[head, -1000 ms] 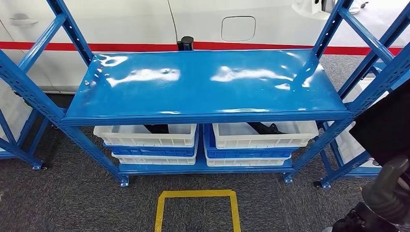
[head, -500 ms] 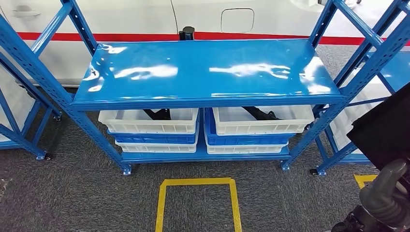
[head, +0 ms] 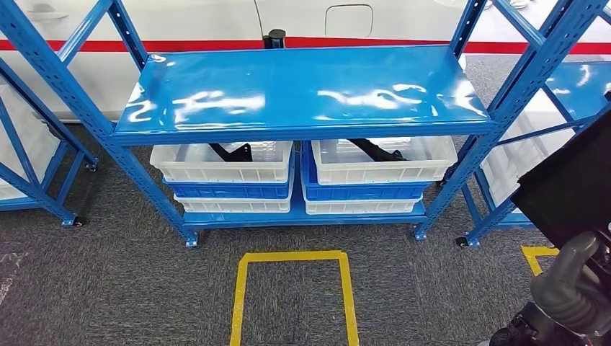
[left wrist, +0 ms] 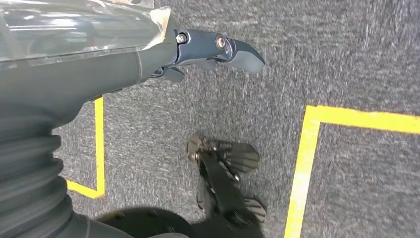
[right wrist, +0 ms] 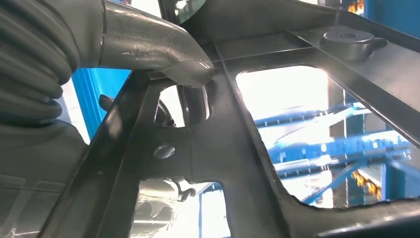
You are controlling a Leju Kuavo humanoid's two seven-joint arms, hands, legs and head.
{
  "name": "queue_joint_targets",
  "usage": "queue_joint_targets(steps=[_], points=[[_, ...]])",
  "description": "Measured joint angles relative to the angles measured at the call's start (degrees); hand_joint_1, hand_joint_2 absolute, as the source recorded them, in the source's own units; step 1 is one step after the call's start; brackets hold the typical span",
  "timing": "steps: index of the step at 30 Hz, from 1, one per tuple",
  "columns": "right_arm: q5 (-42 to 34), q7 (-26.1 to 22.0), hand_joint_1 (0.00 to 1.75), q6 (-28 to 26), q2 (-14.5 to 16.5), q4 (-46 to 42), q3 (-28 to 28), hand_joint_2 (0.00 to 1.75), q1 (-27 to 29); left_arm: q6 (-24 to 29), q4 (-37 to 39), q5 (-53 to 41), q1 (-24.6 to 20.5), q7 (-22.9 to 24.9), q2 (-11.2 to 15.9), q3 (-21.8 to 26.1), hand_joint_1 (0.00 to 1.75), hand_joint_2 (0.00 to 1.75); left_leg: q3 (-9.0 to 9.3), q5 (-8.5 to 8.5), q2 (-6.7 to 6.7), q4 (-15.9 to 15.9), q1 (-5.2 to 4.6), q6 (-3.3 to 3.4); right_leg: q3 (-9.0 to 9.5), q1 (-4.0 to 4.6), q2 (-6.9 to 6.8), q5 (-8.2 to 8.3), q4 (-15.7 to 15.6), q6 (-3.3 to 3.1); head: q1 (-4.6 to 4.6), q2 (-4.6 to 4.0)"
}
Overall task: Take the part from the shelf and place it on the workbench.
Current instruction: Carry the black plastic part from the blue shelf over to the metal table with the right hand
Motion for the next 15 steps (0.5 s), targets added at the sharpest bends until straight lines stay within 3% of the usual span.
queue_joint_targets(steps=[2, 4, 5, 7, 9, 10, 12, 14, 15], points=[[0.1, 0.2, 1.75, -0.2, 0.0, 0.0, 0.6, 1.75, -0.3, -0.2, 0.0, 0.0, 0.0, 0.0, -0.1, 0.0, 0.00, 1.75, -0.12, 0.14, 0.03, -1.0, -0.27, 0.64, -0.52, 0.04, -0.07, 0.72, 0.1, 0.94, 0.00, 0.00], [0.2, 0.3, 1.75, -0.5, -0.1, 0.0, 0.9, 1.75, -0.5, -0.4, 0.0, 0.0, -0.1, 0.1, -0.3, 0.0, 0.00, 1.75, -0.94, 1.15, 0.27, -1.5, -0.19, 1.74, -1.67, 0.02, -0.01, -0.40, 1.4, 1.25, 0.06, 0.00], [0.2, 0.3, 1.75, -0.6, -0.3, 0.0, 0.9, 1.75, -0.5, -0.6, 0.1, 0.1, -0.2, 0.2, -0.4, 0.0, 0.00, 1.75, -1.50, 1.76, 0.42, -1.7, -0.08, 2.28, -2.67, 0.05, 0.08, -2.09, 3.4, 1.14, 0.17, 0.00], [0.2, 0.3, 1.75, -0.8, -0.5, 0.1, 0.9, 1.75, -0.6, -0.8, 0.1, 0.1, -0.2, 0.3, -0.5, 0.0, 0.00, 1.75, -2.78, 2.79, 0.61, -1.7, -0.10, 2.79, -5.12, -0.09, 0.23, -6.65, 10.5, 0.72, 0.35, 0.00], [0.2, 0.3, 1.75, -1.0, -0.7, 0.2, 0.9, 1.75, -0.5, -0.9, 0.1, 0.0, -0.2, 0.3, -0.6, 0.0, 0.00, 1.75, -4.16, 3.76, 0.78, -1.5, -0.16, 2.76, -6.05, -0.17, 0.28, -8.78, 16.1, 1.17, 0.34, 0.00], [0.2, 0.3, 1.75, -1.2, -0.8, 0.2, 0.9, 1.75, -0.4, -1.0, 0.1, 0.0, -0.2, 0.4, -0.7, 0.0, 0.00, 1.75, -4.84, 4.21, 0.84, -1.4, -0.14, 2.68, -5.13, -0.23, 0.28, -8.36, 16.1, 1.72, 0.36, 0.00], [0.2, 0.3, 1.75, -1.3, -0.9, 0.1, 0.9, 1.75, -0.4, -1.1, 0.1, -0.1, -0.2, 0.5, -0.7, 0.0, 0.00, 1.75, -5.97, 4.94, 0.89, -1.0, -0.04, 2.37, -0.22, -0.40, 0.28, -5.81, 9.7, 2.84, 0.38, 0.00], [0.3, 0.3, 1.75, -1.5, -0.9, 0.0, 0.9, 1.75, -0.2, -1.2, 0.1, -0.3, -0.2, 0.6, -0.8, 0.0, 0.00, 1.75, -6.84, 5.64, 0.87, -0.7, -0.11, 1.78, 5.19, -0.23, 0.37, -4.63, 1.3, 2.81, 0.37, 0.00], [0.4, 0.3, 1.75, -1.6, -1.0, -0.1, 0.9, 1.75, 0.0, -1.2, 0.1, -0.4, -0.2, 0.6, -0.8, 0.0, 0.00, 1.75, -7.08, 6.08, 0.86, -0.6, -0.16, 1.48, 6.48, -0.05, 0.45, -4.56, -1.0, 2.46, 0.37, 0.00]])
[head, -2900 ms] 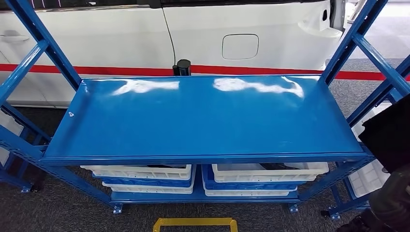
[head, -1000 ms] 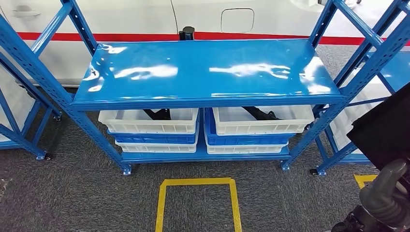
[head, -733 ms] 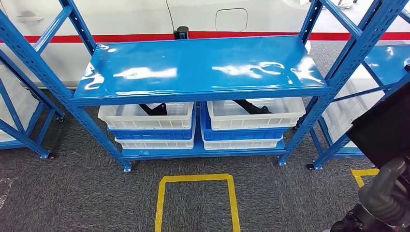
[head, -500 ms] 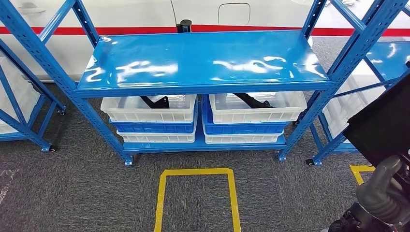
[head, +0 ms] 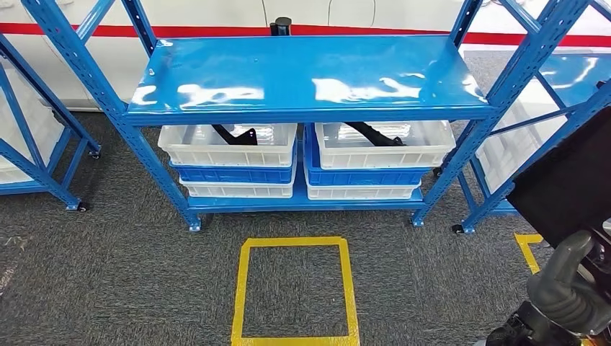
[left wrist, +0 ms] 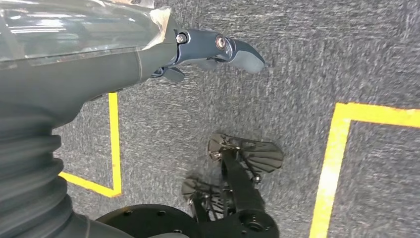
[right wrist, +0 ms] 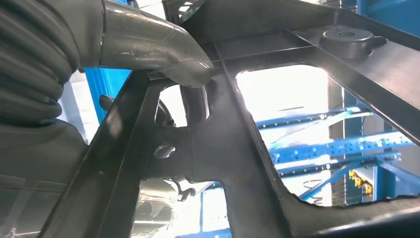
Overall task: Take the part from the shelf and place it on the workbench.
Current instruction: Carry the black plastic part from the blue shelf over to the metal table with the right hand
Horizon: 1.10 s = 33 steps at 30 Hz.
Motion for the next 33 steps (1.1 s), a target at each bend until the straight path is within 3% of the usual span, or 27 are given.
queue_joint_targets(steps=[2, 4, 6, 8, 9, 10, 11, 13, 15, 16, 18, 19, 21, 23, 24, 25, 26, 27, 28, 30, 31, 33], points=[[0.1, 0.0, 1.75, -0.2, 0.0, -0.2, 0.0, 1.75, 0.4, 0.0, 0.0, -0.2, 0.0, 0.1, 0.0, 0.0, 0.00, 1.75, -0.22, 1.02, -0.06, -0.2, -0.07, -0.61, -0.22, 0.30, 0.12, 0.25, -0.7, -0.86, -0.04, 0.00], [0.1, -0.1, 1.75, -0.3, 0.0, -0.4, -0.1, 1.75, 0.7, 0.0, 0.1, -0.3, 0.1, 0.2, 0.0, 0.0, 0.00, 1.75, -0.85, -0.04, -0.29, 0.6, -0.01, -1.19, -0.99, -0.23, 0.01, 1.16, -0.7, -2.00, -0.09, 0.00], [0.1, -0.1, 1.75, -0.3, 0.0, -0.6, -0.1, 1.75, 0.9, 0.0, 0.1, -0.4, 0.1, 0.3, 0.0, 0.0, 0.00, 1.75, -2.45, -5.02, -0.53, 5.1, 0.19, -1.69, -2.12, -0.66, -0.17, 2.29, -0.8, -3.35, -0.31, 0.00], [0.1, -0.1, 1.75, -0.3, 0.0, -0.7, -0.1, 1.75, 1.0, 0.0, 0.1, -0.4, 0.1, 0.4, -0.1, 0.0, 0.00, 1.75, -4.20, -10.09, -0.61, 12.6, 0.41, -2.10, -3.72, -0.43, -0.27, 3.36, -0.5, -3.94, -0.47, 0.00], [0.1, -0.1, 1.75, -0.3, 0.0, -0.7, -0.1, 1.75, 1.1, 0.0, 0.1, -0.4, 0.1, 0.4, -0.1, 0.0, 0.00, 1.75, -4.49, -10.91, -0.62, 15.4, 0.49, -2.23, -4.53, -0.35, -0.30, 3.89, -0.3, -3.94, -0.47, 0.00], [0.2, -0.1, 1.75, -0.3, 0.0, -0.7, -0.2, 1.75, 1.2, 0.0, 0.1, -0.4, 0.1, 0.4, -0.1, 0.0, 0.00, 1.75, -3.94, -10.36, -0.62, 16.5, 0.56, -2.30, -5.42, -0.31, -0.31, 4.38, 0.0, -3.87, -0.49, 0.00], [0.2, -0.1, 1.75, -0.3, 0.0, -0.7, -0.2, 1.75, 1.3, -0.1, 0.1, -0.5, 0.1, 0.4, -0.1, 0.0, 0.00, 1.75, -2.40, -8.88, -0.62, 15.6, 0.61, -2.30, -6.37, -0.31, -0.31, 4.80, 0.4, -3.71, -0.49, 0.00], [0.1, -0.2, 1.75, -0.2, 0.0, -0.9, -0.2, 1.75, 1.7, -0.1, 0.1, -0.6, 0.0, 0.4, -0.1, 0.0, 0.00, 1.75, 3.00, -6.66, -0.71, 9.0, 0.71, -2.11, -8.08, -0.32, -0.25, 5.47, 1.4, -3.29, -0.53, 0.00], [0.1, -0.3, 1.75, 0.2, 0.0, -1.3, -0.3, 1.75, 2.0, -0.2, 0.1, -0.7, -0.2, 0.4, -0.1, 0.0, 0.00, 1.75, 7.51, -7.42, -0.91, 2.3, 0.50, -1.69, -9.02, -0.18, -0.26, 6.08, 2.2, -2.59, -0.48, 0.00], [0.1, -0.4, 1.75, 0.5, 0.0, -1.4, -0.3, 1.75, 2.1, -0.2, 0.1, -0.8, -0.2, 0.5, -0.2, 0.0, 0.00, 1.75, 8.33, -8.07, -0.98, 0.7, 0.27, -1.38, -9.25, -0.16, -0.32, 6.51, 2.3, -2.15, -0.46, 0.00], [0.1, -0.6, 1.75, 1.1, 0.0, -1.5, -0.3, 1.75, 2.3, -0.2, 0.2, -0.9, -0.2, 0.5, -0.2, 0.0, 0.00, 1.75, 7.84, -7.46, -0.85, 0.1, 0.00, -0.42, -9.56, -0.21, -0.39, 7.27, 2.2, -1.29, -0.43, 0.00], [0.0, -0.6, 1.75, 1.3, 0.0, -1.5, -0.3, 1.75, 2.4, -0.2, 0.2, -0.9, -0.2, 0.6, -0.3, 0.0, 0.00, 1.75, 7.25, -6.80, -0.70, 0.0, 0.01, 0.18, -9.95, -0.27, -0.35, 6.78, 2.6, -1.15, -0.41, 0.00], [0.1, -0.6, 1.75, 1.6, -0.1, -1.5, -0.4, 1.75, 2.6, 0.1, 0.2, -1.1, -0.2, 0.6, -0.4, -0.1, 0.00, 1.75, 5.66, -5.27, -0.32, -0.3, 0.19, 1.21, -11.52, -0.31, -0.22, 2.89, 6.1, -1.55, -0.24, 0.00], [0.4, -0.6, 1.75, 2.0, -0.3, -1.5, -0.3, 1.75, 2.7, 0.6, 0.2, -2.1, -0.1, 0.2, -0.4, -0.3, 0.00, 1.75, 3.72, -3.85, -0.24, -0.3, 0.15, 1.49, -13.42, -0.36, -0.13, -2.12, 13.3, -1.84, -0.09, -0.01], [0.6, -0.7, 1.75, 2.1, -0.4, -1.5, -0.3, 1.75, 2.7, 0.9, 0.2, -2.7, -0.1, -0.1, -0.4, -0.5, 0.00, 1.75, 2.68, -3.10, -0.32, -0.3, 0.15, 1.37, -13.90, -0.39, -0.13, -3.21, 16.8, -1.50, -0.09, -0.01], [0.9, -0.7, 1.75, 2.2, -0.5, -1.5, -0.2, 1.75, 2.7, 1.0, 0.2, -3.1, -0.1, -0.3, -0.4, -0.7, 0.00, 1.75, 1.65, -2.35, -0.46, -0.3, 0.18, 1.20, -13.68, -0.45, -0.12, -2.97, 19.0, -0.86, -0.07, -0.01], [1.1, -0.8, 1.75, 2.4, -0.7, -1.5, -0.1, 1.75, 2.7, 1.1, 0.2, -3.3, 0.0, -0.4, -0.4, -0.8, 0.00, 1.75, 0.73, -1.58, -0.69, -0.2, 0.22, 0.98, -12.57, -0.53, -0.06, -1.65, 19.3, -0.11, -0.07, -0.01], [1.4, -0.9, 1.75, 2.6, -0.8, -1.5, 0.1, 1.75, 2.7, 1.1, 0.2, -3.4, 0.0, -0.5, -0.4, -0.9, 0.00, 1.75, -0.11, -0.82, -0.96, -0.1, 0.29, 0.73, -10.39, -0.63, 0.21, -0.14, 17.5, 0.47, -0.06, 0.00], [1.6, -0.9, 1.75, 2.7, -0.9, -1.5, 0.2, 1.75, 2.7, 1.1, 0.2, -3.5, -0.1, -0.5, -0.5, -1.0, 0.00, 1.75, -0.84, -0.09, -1.30, 0.0, 0.33, 0.42, -7.17, -0.78, 1.18, 0.70, 13.7, 0.68, -0.05, 0.00], [1.8, -1.0, 1.75, 3.0, -1.2, -1.4, 0.6, 1.75, 2.7, 1.0, 0.2, -3.5, -0.1, -0.6, -0.5, -1.3, 0.00, 1.75, -2.02, 1.30, -2.21, 0.3, 0.17, -0.24, -0.47, -0.82, 3.48, -0.43, 4.3, -0.05, -0.08, 0.00], [1.8, -1.0, 1.75, 3.1, -1.3, -1.4, 0.7, 1.75, 2.7, 1.0, 0.2, -3.5, -0.2, -0.6, -0.5, -1.4, 0.00, 1.75, -2.41, 1.95, -2.73, 0.4, 0.06, -0.57, 1.42, -0.75, 4.19, -1.51, 1.2, -0.57, -0.14, 0.00], [1.8, -1.0, 1.75, 3.3, -1.4, -1.3, 0.9, 1.75, 2.7, 1.0, 0.2, -3.5, -0.1, -0.6, -0.5, -1.5, 0.00, 1.75, -2.94, 3.03, -3.77, 0.3, 0.11, -1.21, 1.81, -0.70, 3.37, -2.23, -0.4, -1.58, -0.22, 0.00]])
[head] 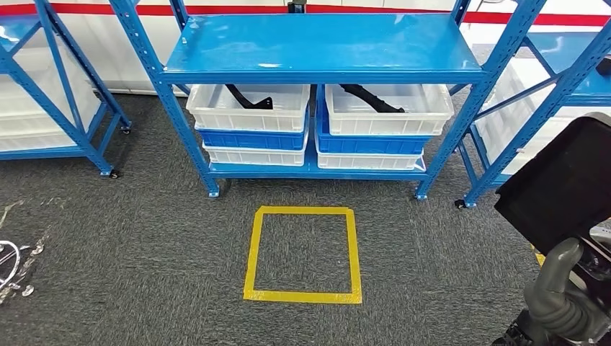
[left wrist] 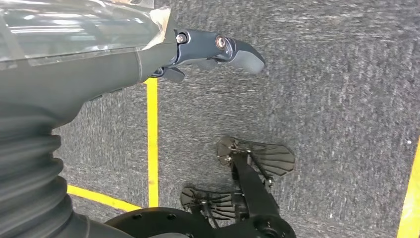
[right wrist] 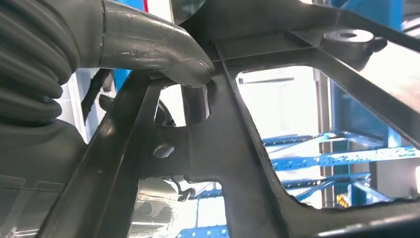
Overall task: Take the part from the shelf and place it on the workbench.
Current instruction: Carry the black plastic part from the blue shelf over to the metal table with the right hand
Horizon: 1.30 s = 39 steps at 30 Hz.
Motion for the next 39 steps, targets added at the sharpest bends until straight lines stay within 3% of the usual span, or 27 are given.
queue_joint_targets(steps=[2, 4, 5, 6, 7, 8, 9, 11, 13, 15, 17, 18, 20, 22, 23, 24, 26, 28, 31, 33, 35, 36, 37, 38, 39], points=[[0.0, 0.0, 1.75, 0.2, -0.1, 0.1, 0.1, 1.75, 0.0, 0.0, 0.0, 0.0, 0.3, 0.1, 0.0, 0.0, 0.00, 1.75, -0.78, -1.57, 0.48, 1.3, 0.21, -0.49, -0.51, -0.29, -1.47, 0.68, 0.1, -1.25, -0.13, 0.00], [0.0, 0.0, 1.75, 0.4, -0.1, 0.2, 0.3, 1.75, 0.0, 0.1, 0.0, 0.1, 0.5, 0.1, -0.1, -0.1, 0.00, 1.75, -2.58, -6.57, 1.93, 6.7, 0.35, -0.88, -1.24, -0.30, -2.98, 1.48, 0.1, -2.29, -0.33, 0.00], [0.0, -0.1, 1.75, 0.5, -0.1, 0.2, 0.4, 1.75, 0.0, 0.1, 0.0, 0.2, 0.5, 0.1, -0.1, -0.1, 0.00, 1.75, -3.69, -9.02, 2.35, 10.5, 0.44, -1.12, -1.70, -0.19, -3.73, 1.84, 0.1, -2.55, -0.41, 0.00], [0.0, -0.1, 1.75, 0.6, -0.1, 0.3, 0.5, 1.75, 0.0, 0.1, 0.0, 0.2, 0.5, 0.2, -0.2, -0.1, 0.00, 1.75, -4.51, -10.45, 2.54, 13.9, 0.53, -1.32, -2.14, -0.09, -4.45, 2.15, 0.1, -2.57, -0.42, 0.00], [0.0, -0.1, 1.75, 0.6, -0.2, 0.3, 0.7, 1.75, 0.0, 0.1, 0.0, 0.2, 0.6, 0.2, -0.2, -0.1, 0.00, 1.75, -4.59, -10.72, 2.70, 15.9, 0.61, -1.47, -2.52, -0.04, -5.15, 2.41, 0.2, -2.47, -0.43, 0.00], [0.0, -0.1, 1.75, 0.7, -0.2, 0.4, 0.8, 1.75, 0.0, 0.1, 0.0, 0.3, 0.7, 0.2, -0.2, -0.1, 0.00, 1.75, -3.62, -10.01, 2.88, 15.9, 0.71, -1.55, -2.80, -0.02, -5.79, 2.61, 0.2, -2.34, -0.44, 0.00], [0.0, -0.2, 1.75, 0.8, -0.2, 0.5, 1.0, 1.75, 0.0, 0.2, 0.0, 0.3, 0.8, 0.3, -0.3, -0.1, 0.00, 1.75, -1.50, -8.76, 3.22, 13.7, 0.80, -1.53, -2.95, -0.02, -6.38, 2.73, 0.3, -2.19, -0.44, 0.00], [0.0, -0.4, 1.75, 1.0, -0.2, 0.6, 1.2, 1.75, 0.0, 0.2, 0.0, 0.5, 0.8, 0.4, -0.3, -0.1, 0.00, 1.75, 4.23, -7.02, 5.10, 5.9, 0.74, -1.22, -2.97, 0.12, -7.49, 2.81, 0.5, -1.89, -0.48, 0.00], [0.0, -0.6, 1.75, 1.4, -0.4, 0.6, 1.4, 1.75, -0.1, 0.3, 0.0, 0.6, 0.7, 0.4, -0.3, -0.1, 0.00, 1.75, 7.10, -6.88, 6.48, 1.2, 0.31, -0.46, -2.91, 0.48, -8.54, 2.90, 0.6, -1.38, -0.34, 0.00], [0.0, -0.7, 1.75, 1.6, -0.5, 0.7, 1.6, 1.75, -0.2, 0.5, 0.0, 0.7, 0.8, 0.4, -0.4, 0.0, 0.00, 1.75, 6.74, -6.88, 5.84, 0.5, -0.02, 0.55, -2.87, 0.70, -9.49, 3.10, 0.5, -0.61, -0.26, 0.00], [-0.1, -0.8, 1.75, 1.8, -0.7, 0.7, 1.7, 1.75, -0.3, 0.5, 0.0, 0.7, 0.9, 0.4, -0.6, 0.0, 0.00, 1.75, 6.42, -6.36, 4.93, -0.2, 0.10, 1.56, -3.49, 0.60, -8.24, 2.37, 1.6, -0.08, -0.26, 0.00], [-0.1, -0.8, 1.75, 1.8, -0.9, 0.7, 1.7, 1.75, -0.3, 0.5, 0.0, 0.7, 0.9, 0.4, -0.6, 0.0, 0.00, 1.75, 6.29, -6.02, 4.47, -0.4, 0.22, 2.02, -4.59, 0.56, -6.81, 1.12, 3.8, -0.12, -0.19, 0.00], [-0.1, -0.9, 1.75, 1.8, -1.2, 0.9, 1.7, 1.75, -0.2, 0.5, 0.0, 0.7, 0.8, 0.4, -0.7, 0.0, 0.00, 1.75, 5.73, -5.52, 3.41, -0.5, 0.22, 2.57, -8.33, 0.46, -4.20, -2.41, 11.5, -0.51, -0.06, 0.00], [-0.1, -1.0, 1.75, 1.8, -1.4, 1.1, 1.8, 1.75, 0.0, 0.5, 0.0, 0.7, 0.8, 0.4, -0.8, 0.0, 0.00, 1.75, 5.21, -5.13, 2.13, -0.5, 0.11, 2.69, -11.32, 0.47, -3.59, -4.29, 17.6, -0.37, 0.01, 0.00], [-0.1, -1.0, 1.75, 1.8, -1.4, 1.2, 1.8, 1.75, 0.0, 0.5, 0.0, 0.7, 0.9, 0.4, -0.8, 0.0, 0.00, 1.75, 5.07, -4.97, 1.43, -0.5, 0.08, 2.62, -11.25, 0.47, -3.50, -3.74, 17.4, 0.03, 0.04, 0.00], [-0.1, -1.0, 1.75, 1.8, -1.4, 1.3, 1.9, 1.75, 0.1, 0.5, 0.0, 0.7, 0.9, 0.4, -0.8, 0.0, 0.00, 1.75, 5.01, -4.84, 0.70, -0.4, 0.08, 2.51, -10.02, 0.42, -3.28, -2.30, 14.9, 0.53, 0.06, 0.00], [-0.1, -1.0, 1.75, 1.8, -1.4, 1.3, 2.0, 1.75, 0.0, 0.5, 0.0, 0.7, 0.9, 0.4, -1.0, 0.0, 0.00, 1.75, 4.88, -4.61, -0.73, -0.1, -0.03, 2.13, -5.90, 0.27, -1.44, 1.21, 6.2, 1.17, 0.10, -0.01], [-0.1, -1.0, 1.75, 1.9, -1.4, 1.4, 2.2, 1.75, 0.0, 0.5, 0.0, 0.8, 0.9, 0.4, -1.0, 0.1, 0.00, 1.75, 4.46, -4.33, -1.90, 0.1, -0.23, 1.55, -3.82, 0.31, 0.01, 2.82, 1.3, 0.76, 0.08, -0.01], [0.0, -1.0, 1.75, 2.0, -1.4, 1.4, 2.8, 1.75, -0.4, 0.3, 0.0, 0.8, 1.1, 0.4, -1.0, 0.1, 0.00, 1.75, 3.63, -3.90, -2.89, 0.3, -0.13, 0.53, -3.92, 0.31, -1.15, 3.34, 1.0, -0.50, 0.05, 0.00], [0.1, -1.0, 1.75, 2.1, -1.4, 1.4, 3.1, 1.75, -0.8, 0.3, 0.0, 0.8, 1.2, 0.4, -0.9, 0.1, 0.00, 1.75, 2.33, -5.70, -1.14, 2.7, -0.10, 0.04, -3.92, -0.13, -2.37, 3.82, 0.8, -1.41, -0.24, 0.00], [0.1, -0.9, 1.75, 2.1, -1.3, 1.4, 3.2, 1.75, -0.9, 0.3, 0.0, 0.9, 1.0, 0.4, -1.0, 0.2, 0.00, 1.75, -0.79, -9.80, 1.51, 9.5, 0.04, -0.46, -4.18, -0.15, -3.76, 3.99, 0.8, -1.88, -0.62, 0.00], [0.1, -0.9, 1.75, 2.1, -1.3, 1.4, 3.3, 1.75, -0.9, 0.3, 0.0, 0.9, 1.0, 0.4, -1.0, 0.2, 0.00, 1.75, -2.53, -11.57, 2.16, 13.4, 0.19, -0.71, -4.36, -0.08, -4.54, 3.98, 0.8, -1.92, -0.73, 0.00], [0.1, -0.9, 1.75, 2.2, -1.3, 1.4, 3.3, 1.75, -0.9, 0.2, 0.0, 0.9, 1.0, 0.4, -1.0, 0.2, 0.00, 1.75, -3.68, -12.47, 2.51, 16.1, 0.35, -0.92, -4.51, -0.02, -5.33, 3.97, 0.8, -1.91, -0.73, -0.01], [0.1, -0.9, 1.75, 2.2, -1.3, 1.4, 3.4, 1.75, -0.9, 0.2, 0.0, 1.0, 1.1, 0.4, -1.1, 0.2, 0.00, 1.75, -3.83, -12.33, 2.73, 16.8, 0.50, -1.07, -4.62, -0.01, -6.10, 3.95, 0.8, -1.90, -0.77, -0.01], [0.1, -0.8, 1.75, 2.3, -1.3, 1.5, 3.4, 1.75, -1.0, 0.2, 0.0, 1.1, 1.1, 0.4, -1.1, 0.3, 0.00, 1.75, -2.74, -11.20, 3.02, 15.2, 0.65, -1.16, -4.67, -0.05, -6.79, 3.92, 0.8, -1.88, -0.77, -0.01]])
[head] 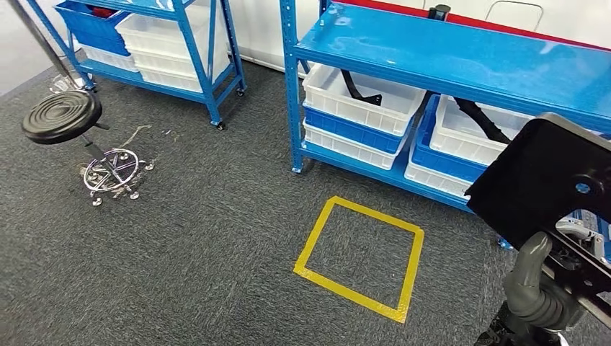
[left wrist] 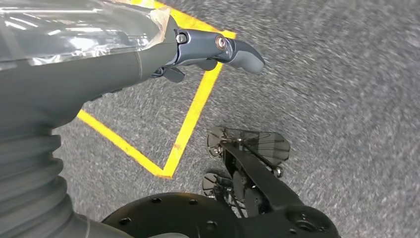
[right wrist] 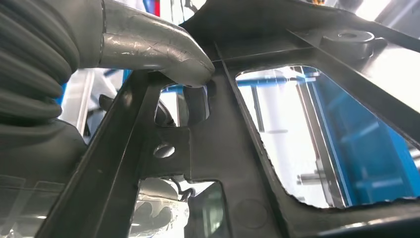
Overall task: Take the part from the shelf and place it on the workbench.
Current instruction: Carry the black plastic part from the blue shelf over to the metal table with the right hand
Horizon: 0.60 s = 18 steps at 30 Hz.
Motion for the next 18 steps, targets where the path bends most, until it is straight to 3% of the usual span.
queue_joint_targets(steps=[2, 4, 5, 7, 9, 11, 13, 14, 15, 16, 18], points=[[0.0, 0.1, 1.75, 0.3, 0.0, 0.1, 0.1, 1.75, -0.2, 0.0, 0.0, 0.2, -0.1, 0.0, 0.0, 0.3, 0.00, 1.75, 4.63, 3.01, 1.98, -7.8, 0.18, -0.05, 0.20, 0.08, -1.25, -0.19, 0.1, 0.31, -0.06, 0.01], [0.0, 0.2, 1.75, 0.6, 0.0, 0.2, 0.2, 1.75, -0.4, 0.0, 0.0, 0.3, -0.2, 0.1, -0.1, 0.6, 0.00, 1.75, 7.85, 4.54, 3.68, -13.4, -0.03, 0.40, 0.40, 0.42, -2.25, -0.50, 0.3, 1.00, 0.09, 0.01], [0.0, 0.2, 1.75, 0.7, 0.0, 0.2, 0.2, 1.75, -0.5, -0.1, 0.0, 0.3, -0.3, 0.1, -0.2, 0.7, 0.00, 1.75, 8.14, 4.61, 3.78, -14.1, -0.25, 0.78, 0.60, 0.59, -2.73, -0.57, 0.3, 1.37, 0.19, 0.01], [0.0, 0.1, 1.75, 0.8, -0.1, 0.3, 0.4, 1.75, -0.7, -0.1, 0.0, 0.3, -0.2, 0.2, -0.2, 0.8, 0.00, 1.75, 7.86, 4.96, 2.47, -14.2, -0.44, 1.72, 0.95, 0.57, -3.52, -0.59, 0.1, 2.16, 0.37, 0.01], [0.0, 0.1, 1.75, 0.8, -0.2, 0.3, 0.5, 1.75, -0.7, -0.1, 0.0, 0.3, -0.2, 0.3, -0.3, 0.8, 0.00, 1.75, 7.74, 5.54, 1.27, -14.6, -0.34, 2.71, 0.26, 0.43, -1.71, -1.91, 2.0, 2.49, 0.49, 0.00], [0.0, 0.0, 1.75, 0.8, -0.4, 0.5, 0.5, 1.75, -0.6, 0.0, 0.0, 0.1, -0.2, 0.3, -0.3, 0.9, 0.00, 1.75, 7.39, 6.02, 0.07, -14.7, -0.32, 3.46, -2.86, 0.32, 1.65, -5.19, 8.6, 2.13, 0.67, 0.00], [0.0, -0.1, 1.75, 0.8, -0.5, 0.6, 0.5, 1.75, -0.5, 0.0, 0.0, -0.2, -0.3, 0.3, -0.3, 0.9, 0.00, 1.75, 6.90, 6.37, -1.37, -14.7, -0.52, 3.84, -6.57, 0.40, 3.08, -7.90, 16.1, 1.96, 0.72, 0.01], [0.0, -0.1, 1.75, 0.8, -0.6, 0.7, 0.5, 1.75, -0.4, -0.1, 0.0, -0.4, -0.2, 0.2, -0.3, 0.9, 0.00, 1.75, 6.72, 6.55, -2.16, -14.7, -0.64, 3.91, -7.25, 0.46, 3.28, -8.02, 17.3, 2.13, 0.72, 0.01], [0.0, -0.2, 1.75, 0.7, -0.6, 0.7, 0.5, 1.75, -0.4, -0.1, 0.0, -0.6, -0.2, 0.1, -0.3, 0.9, 0.00, 1.75, 6.62, 6.75, -2.97, -14.7, -0.76, 3.91, -6.67, 0.54, 3.46, -7.17, 16.1, 2.38, 0.72, 0.01], [0.0, -0.3, 1.75, 0.7, -0.6, 0.7, 0.5, 1.75, -0.3, -0.2, 0.0, -0.8, -0.1, -0.1, -0.3, 0.9, 0.00, 1.75, 6.57, 6.96, -3.78, -14.7, -0.83, 3.86, -4.94, 0.70, 3.86, -5.61, 12.6, 2.56, 0.72, 0.01], [0.1, -0.5, 1.75, 0.6, -0.6, 0.6, 0.5, 1.75, -0.2, -0.4, 0.0, -1.0, -0.2, -0.2, -0.5, 0.9, 0.00, 1.75, 6.50, 7.33, -5.23, -14.7, -0.83, 3.58, -0.44, 1.33, 6.39, -2.49, 3.8, 2.07, 0.68, 0.01]])
